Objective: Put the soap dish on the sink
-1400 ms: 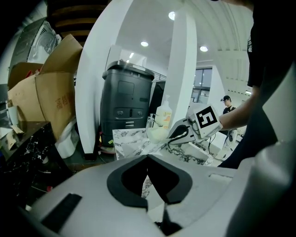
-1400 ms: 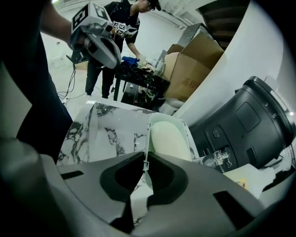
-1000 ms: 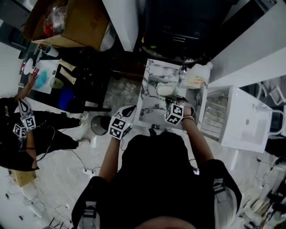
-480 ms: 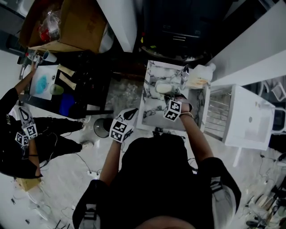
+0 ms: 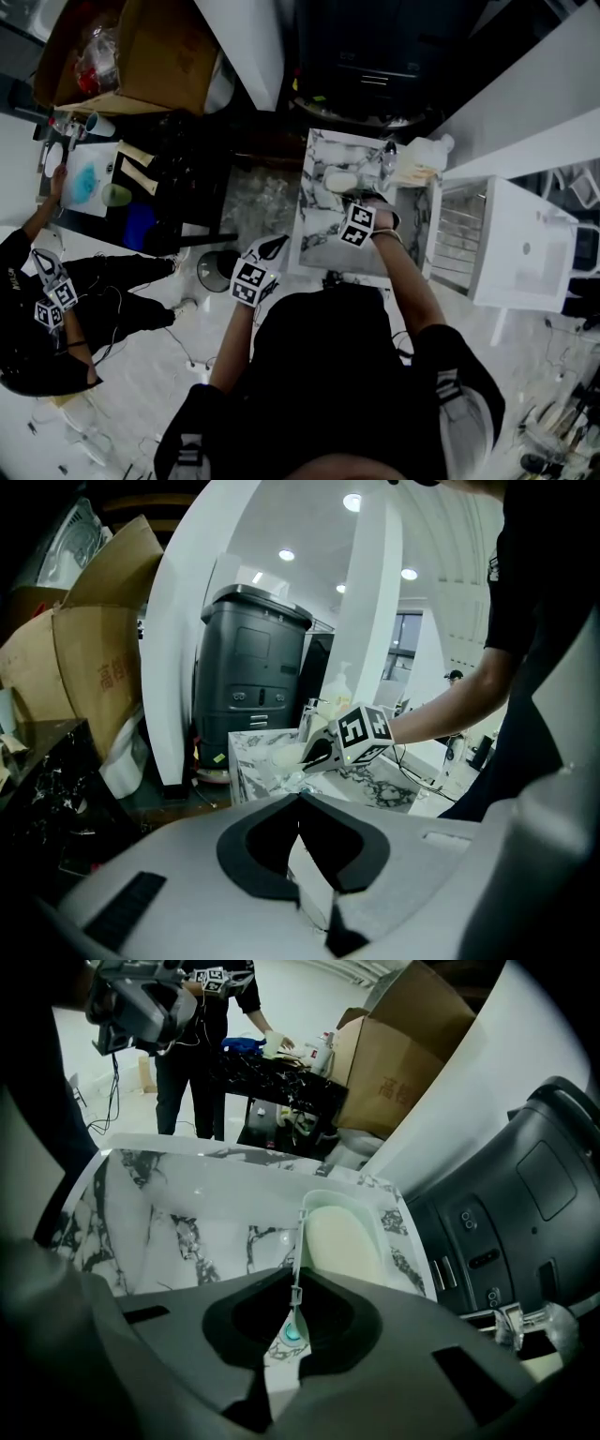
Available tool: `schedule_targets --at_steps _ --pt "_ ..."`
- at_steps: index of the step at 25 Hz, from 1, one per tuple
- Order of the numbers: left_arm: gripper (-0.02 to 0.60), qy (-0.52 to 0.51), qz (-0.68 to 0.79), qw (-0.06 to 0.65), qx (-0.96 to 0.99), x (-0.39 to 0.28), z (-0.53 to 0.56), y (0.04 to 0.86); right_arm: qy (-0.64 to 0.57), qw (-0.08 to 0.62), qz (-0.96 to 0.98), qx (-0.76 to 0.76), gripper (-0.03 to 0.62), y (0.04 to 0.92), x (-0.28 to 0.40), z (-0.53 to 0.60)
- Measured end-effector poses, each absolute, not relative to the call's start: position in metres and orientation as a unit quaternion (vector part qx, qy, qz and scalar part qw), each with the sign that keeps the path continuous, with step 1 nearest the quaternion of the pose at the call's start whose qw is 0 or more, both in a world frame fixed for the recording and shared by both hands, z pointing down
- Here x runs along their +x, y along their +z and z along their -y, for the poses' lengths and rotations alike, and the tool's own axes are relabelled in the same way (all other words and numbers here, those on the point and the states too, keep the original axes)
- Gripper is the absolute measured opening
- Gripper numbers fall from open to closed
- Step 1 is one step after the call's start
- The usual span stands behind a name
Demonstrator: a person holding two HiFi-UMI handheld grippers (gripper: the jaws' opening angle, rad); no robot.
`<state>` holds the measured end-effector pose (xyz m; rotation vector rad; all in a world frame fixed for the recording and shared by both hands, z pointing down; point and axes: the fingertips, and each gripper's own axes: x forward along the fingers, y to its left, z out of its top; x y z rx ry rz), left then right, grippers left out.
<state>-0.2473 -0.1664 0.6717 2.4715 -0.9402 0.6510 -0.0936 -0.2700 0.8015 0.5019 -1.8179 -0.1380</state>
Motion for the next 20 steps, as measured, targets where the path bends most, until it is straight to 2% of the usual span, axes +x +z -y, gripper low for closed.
schedule_targets --at_steps 20 --pt "0.0 0.24 0.347 0.215 0.881 -0.26 0.173 0.676 -0.038 0.593 0.773 0.223 0.015 0.828 -0.109 0.306"
